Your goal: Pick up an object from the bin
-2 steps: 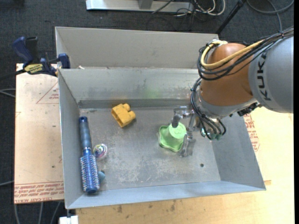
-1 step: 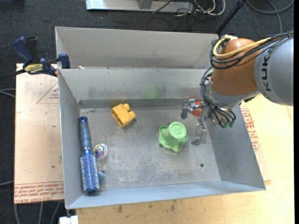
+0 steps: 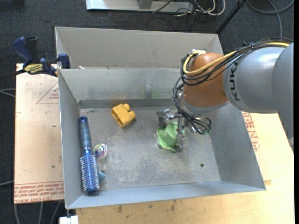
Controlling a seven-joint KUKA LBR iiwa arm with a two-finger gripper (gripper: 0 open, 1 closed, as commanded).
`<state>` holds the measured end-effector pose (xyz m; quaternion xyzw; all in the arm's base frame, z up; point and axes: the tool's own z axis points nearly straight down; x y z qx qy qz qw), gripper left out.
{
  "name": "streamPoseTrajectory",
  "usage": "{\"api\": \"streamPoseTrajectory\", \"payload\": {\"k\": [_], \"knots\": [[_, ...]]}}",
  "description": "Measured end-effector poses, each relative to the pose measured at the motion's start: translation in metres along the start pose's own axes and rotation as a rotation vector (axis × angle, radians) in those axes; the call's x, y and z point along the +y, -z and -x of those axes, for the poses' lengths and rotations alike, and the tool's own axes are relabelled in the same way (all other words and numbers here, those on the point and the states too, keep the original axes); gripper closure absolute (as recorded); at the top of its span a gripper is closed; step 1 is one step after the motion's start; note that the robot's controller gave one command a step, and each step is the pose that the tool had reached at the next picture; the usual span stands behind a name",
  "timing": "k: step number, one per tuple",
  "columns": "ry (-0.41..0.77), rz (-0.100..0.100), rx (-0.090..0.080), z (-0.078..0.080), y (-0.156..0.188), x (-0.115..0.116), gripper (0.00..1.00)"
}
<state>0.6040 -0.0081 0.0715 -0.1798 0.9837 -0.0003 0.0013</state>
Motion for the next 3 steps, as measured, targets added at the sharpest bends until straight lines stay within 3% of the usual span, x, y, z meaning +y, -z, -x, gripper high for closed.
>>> {"api": "streamPoseTrajectory", "payload": {"k": [1, 2, 3], "knots": [[0.169, -0.002, -0.004, 0.014, 0.000, -0.046, 0.00], [0.169, -0.001, -0.004, 0.016, 0.004, -0.045, 1.00], [0.123, -0.005, -0.010, 0.018, 0.133, -0.053, 1.00]]}}
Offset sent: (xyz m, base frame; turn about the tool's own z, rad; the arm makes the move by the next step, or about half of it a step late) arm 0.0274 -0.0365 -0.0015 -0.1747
